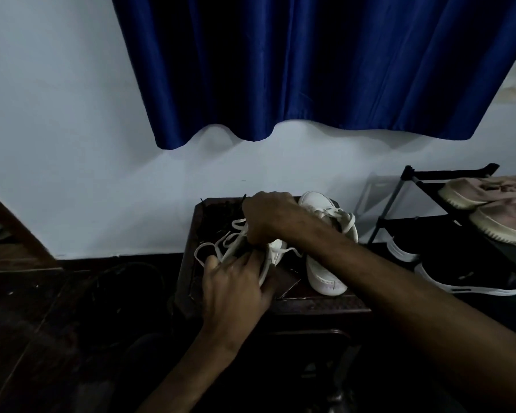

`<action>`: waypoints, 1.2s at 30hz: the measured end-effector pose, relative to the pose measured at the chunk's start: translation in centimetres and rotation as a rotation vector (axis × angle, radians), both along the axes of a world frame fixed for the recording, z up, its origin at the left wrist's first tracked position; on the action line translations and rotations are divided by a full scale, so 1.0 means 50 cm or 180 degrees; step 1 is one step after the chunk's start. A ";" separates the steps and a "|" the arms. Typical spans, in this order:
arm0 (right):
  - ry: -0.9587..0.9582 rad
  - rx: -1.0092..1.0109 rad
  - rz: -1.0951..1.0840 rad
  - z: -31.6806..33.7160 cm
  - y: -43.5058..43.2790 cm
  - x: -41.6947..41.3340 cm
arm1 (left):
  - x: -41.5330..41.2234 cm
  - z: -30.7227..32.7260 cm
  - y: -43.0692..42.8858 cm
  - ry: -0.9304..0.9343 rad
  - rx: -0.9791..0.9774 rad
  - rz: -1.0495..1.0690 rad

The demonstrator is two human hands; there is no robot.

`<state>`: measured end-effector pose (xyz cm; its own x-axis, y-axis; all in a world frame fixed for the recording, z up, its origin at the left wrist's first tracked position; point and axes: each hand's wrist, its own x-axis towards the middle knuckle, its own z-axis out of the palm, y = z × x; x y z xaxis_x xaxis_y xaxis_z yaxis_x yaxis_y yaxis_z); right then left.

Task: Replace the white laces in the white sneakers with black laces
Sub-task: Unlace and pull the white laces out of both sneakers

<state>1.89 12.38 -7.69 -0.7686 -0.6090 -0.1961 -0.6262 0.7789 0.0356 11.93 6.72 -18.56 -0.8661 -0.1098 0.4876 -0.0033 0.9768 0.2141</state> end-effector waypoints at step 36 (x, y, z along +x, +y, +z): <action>0.0113 -0.1619 -0.1085 -0.002 0.065 -0.155 | 0.016 0.046 -0.027 0.0358 0.1237 -0.0301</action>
